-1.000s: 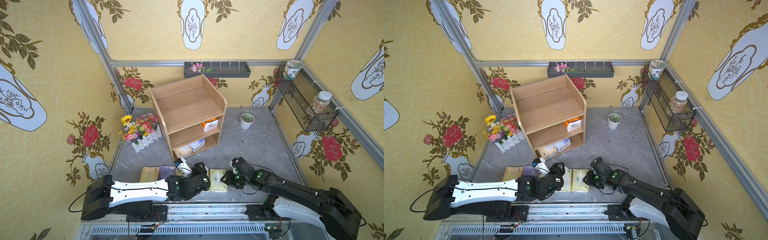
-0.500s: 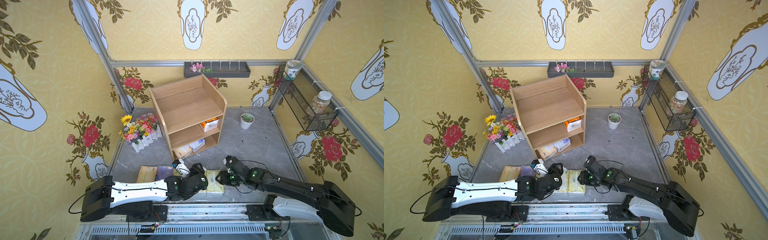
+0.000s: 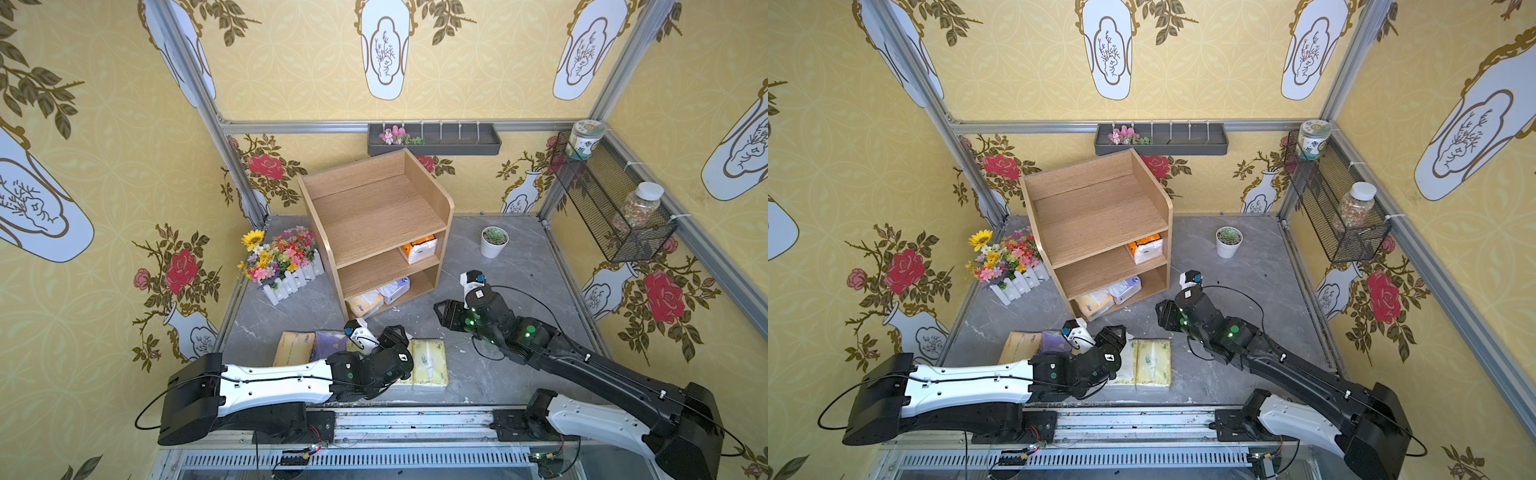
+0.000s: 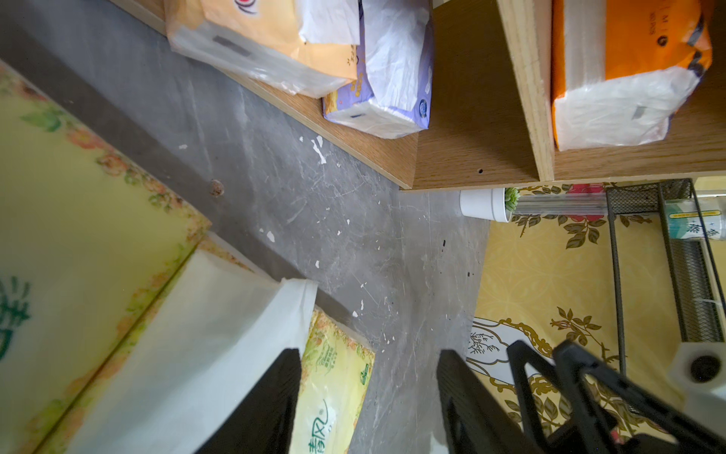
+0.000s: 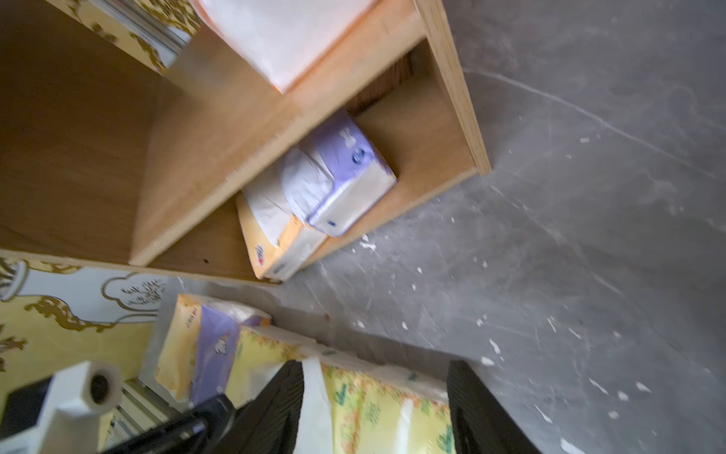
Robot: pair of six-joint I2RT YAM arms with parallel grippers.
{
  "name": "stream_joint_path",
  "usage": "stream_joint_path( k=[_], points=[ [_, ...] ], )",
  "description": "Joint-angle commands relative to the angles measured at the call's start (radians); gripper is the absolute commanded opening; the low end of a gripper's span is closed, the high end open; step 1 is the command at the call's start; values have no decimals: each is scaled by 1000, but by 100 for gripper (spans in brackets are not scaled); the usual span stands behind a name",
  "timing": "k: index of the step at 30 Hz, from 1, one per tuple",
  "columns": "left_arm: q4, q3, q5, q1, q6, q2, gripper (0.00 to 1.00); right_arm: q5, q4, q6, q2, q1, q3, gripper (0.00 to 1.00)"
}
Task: Remove the tissue boxes from the shelf
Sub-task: Pick up a box of tissues from the shelf.
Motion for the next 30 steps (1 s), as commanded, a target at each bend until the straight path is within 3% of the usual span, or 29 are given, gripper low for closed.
stream_joint_path(
  k=[1,10,13,18,24,30],
  points=[
    [50,-15,-5,1,59,-25,58,64,225,34,34,1,14,60],
    [77,63,-93,23,286,-90,56,22,426,164,171,-71,76,60],
    [77,78,-105,37,326,-108,56,42,388,216,218,-79,139,61],
    [74,68,-118,41,329,-140,55,91,385,314,263,-88,171,64],
    [78,53,-101,41,314,-153,54,99,346,392,315,-110,224,77],
    [91,50,-90,40,314,-153,54,78,358,421,342,-131,248,79]
  ],
)
